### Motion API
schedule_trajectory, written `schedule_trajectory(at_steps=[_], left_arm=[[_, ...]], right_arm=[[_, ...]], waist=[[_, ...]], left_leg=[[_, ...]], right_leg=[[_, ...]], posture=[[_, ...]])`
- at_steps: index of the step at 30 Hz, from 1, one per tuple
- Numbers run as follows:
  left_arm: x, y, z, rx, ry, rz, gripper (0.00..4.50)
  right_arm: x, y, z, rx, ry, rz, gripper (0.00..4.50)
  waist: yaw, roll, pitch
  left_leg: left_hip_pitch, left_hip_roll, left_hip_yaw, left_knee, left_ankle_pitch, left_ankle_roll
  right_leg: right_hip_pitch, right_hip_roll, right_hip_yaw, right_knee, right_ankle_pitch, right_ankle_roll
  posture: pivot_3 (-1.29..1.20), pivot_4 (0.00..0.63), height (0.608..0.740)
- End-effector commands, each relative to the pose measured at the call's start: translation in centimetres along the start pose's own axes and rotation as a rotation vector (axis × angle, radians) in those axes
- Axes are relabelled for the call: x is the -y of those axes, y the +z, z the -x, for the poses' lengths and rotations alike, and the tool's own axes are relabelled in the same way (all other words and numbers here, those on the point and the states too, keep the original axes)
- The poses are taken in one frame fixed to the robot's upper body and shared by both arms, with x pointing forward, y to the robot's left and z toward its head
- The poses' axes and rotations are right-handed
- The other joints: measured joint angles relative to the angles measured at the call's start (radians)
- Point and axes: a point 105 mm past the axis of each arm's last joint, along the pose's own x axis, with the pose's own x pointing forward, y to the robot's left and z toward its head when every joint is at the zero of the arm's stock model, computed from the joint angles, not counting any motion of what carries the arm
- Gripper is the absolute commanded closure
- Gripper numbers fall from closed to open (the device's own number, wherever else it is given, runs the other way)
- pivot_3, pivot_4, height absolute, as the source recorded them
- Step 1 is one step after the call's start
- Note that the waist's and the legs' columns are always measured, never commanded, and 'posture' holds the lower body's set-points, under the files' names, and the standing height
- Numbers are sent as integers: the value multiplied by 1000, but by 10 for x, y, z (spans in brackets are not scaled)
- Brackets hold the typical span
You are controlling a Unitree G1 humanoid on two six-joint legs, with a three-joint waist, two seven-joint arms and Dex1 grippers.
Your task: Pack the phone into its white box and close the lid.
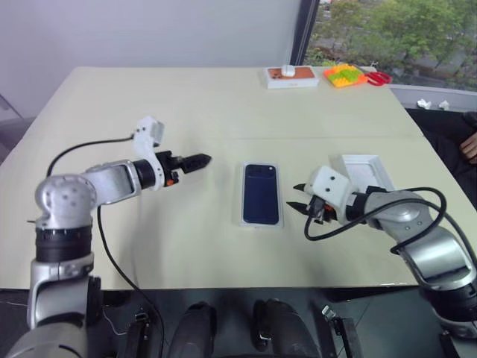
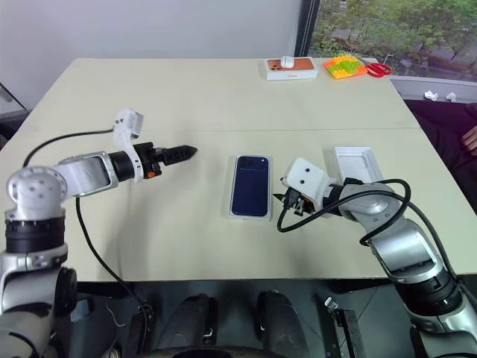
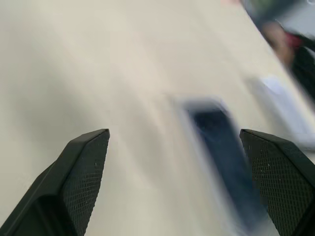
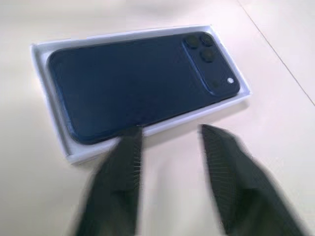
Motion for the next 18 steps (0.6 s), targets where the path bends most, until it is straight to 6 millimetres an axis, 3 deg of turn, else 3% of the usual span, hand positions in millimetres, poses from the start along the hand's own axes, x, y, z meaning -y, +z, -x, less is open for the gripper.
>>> schedule_trajectory(at_steps=[1, 2, 7, 9, 14, 18], left_arm=[[9, -1, -1, 29, -96, -200, 540], [11, -9, -2, 4, -128, -228, 854], [28, -26, -8, -53, -233, -273, 3321], [36, -42, -12, -141, -282, -342, 4416], [59, -83, -21, -333, -413, -467, 4470], [76, -93, -38, -384, -457, -482, 4470]], right_arm=[[11, 8, 3, 22, -53, -3, 4496], [12, 7, 3, 16, -61, -11, 4500], [13, 2, 3, -6, -77, -33, 4500], [11, -3, 0, -33, -84, -42, 4500], [-1, -15, -7, -93, -64, -59, 4500], [-9, -18, -14, -107, -48, -69, 4500]], waist=[[4, 0, 0], [6, 0, 0], [2, 0, 0], [1, 0, 0], [1, 0, 0], [1, 0, 0]], left_leg=[[0, 0, 0, 0, -1, 1], [-1, 0, -1, 0, -3, 5], [-2, 0, 1, 2, -6, 11], [-2, 0, 1, 3, -7, 12], [-1, 1, 1, 3, -7, 12], [-1, 1, 1, 3, -7, 13]], right_leg=[[0, 0, 0, 0, 0, 0], [0, 0, 0, 0, 0, 0], [0, -2, 0, -3, 0, 1], [0, -2, 0, -3, 0, 1], [0, 1, 0, -1, 0, 1], [0, 1, 0, 0, 0, 1]], posture=[[0, 150, 740], [0, 150, 740], [0, 150, 740], [0, 150, 740], [0, 150, 740], [0, 150, 740]])
